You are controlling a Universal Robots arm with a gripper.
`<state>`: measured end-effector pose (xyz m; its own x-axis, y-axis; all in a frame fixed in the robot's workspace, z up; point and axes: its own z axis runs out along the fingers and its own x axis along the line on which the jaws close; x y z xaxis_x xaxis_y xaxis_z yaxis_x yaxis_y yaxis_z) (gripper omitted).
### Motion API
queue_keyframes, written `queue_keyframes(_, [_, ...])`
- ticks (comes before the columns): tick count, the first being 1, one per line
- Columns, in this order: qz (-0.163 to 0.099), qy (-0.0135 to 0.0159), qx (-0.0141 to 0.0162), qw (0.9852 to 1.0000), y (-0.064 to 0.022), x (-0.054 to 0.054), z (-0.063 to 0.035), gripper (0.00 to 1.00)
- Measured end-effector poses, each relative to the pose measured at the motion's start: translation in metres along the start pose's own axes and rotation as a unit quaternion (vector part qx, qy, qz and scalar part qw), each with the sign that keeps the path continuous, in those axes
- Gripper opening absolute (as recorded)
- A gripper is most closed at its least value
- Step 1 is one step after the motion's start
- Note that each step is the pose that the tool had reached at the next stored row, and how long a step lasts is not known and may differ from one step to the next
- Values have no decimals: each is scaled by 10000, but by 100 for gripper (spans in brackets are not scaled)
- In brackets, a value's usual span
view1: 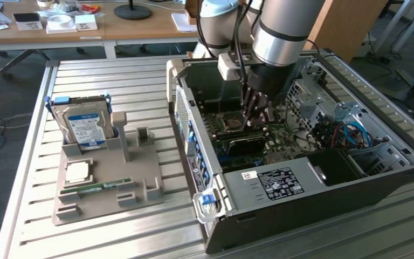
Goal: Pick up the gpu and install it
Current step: 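Press down on the gpu until it lock into place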
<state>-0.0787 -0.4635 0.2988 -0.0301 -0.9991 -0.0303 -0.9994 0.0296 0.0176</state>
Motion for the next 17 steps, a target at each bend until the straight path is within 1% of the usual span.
queue_keyframes(4, [0,2,0,10000,2,-37,23,11])
queue_keyframes(5, [0,17,0,10000,4,-44,30,11])
queue_keyframes(6, [0,23,1,10000,6,-46,43,11])
queue_keyframes(13, [3,55,2,10000,15,-54,167,11])
queue_keyframes(17, [3,59,2,10000,16,-55,196,11])
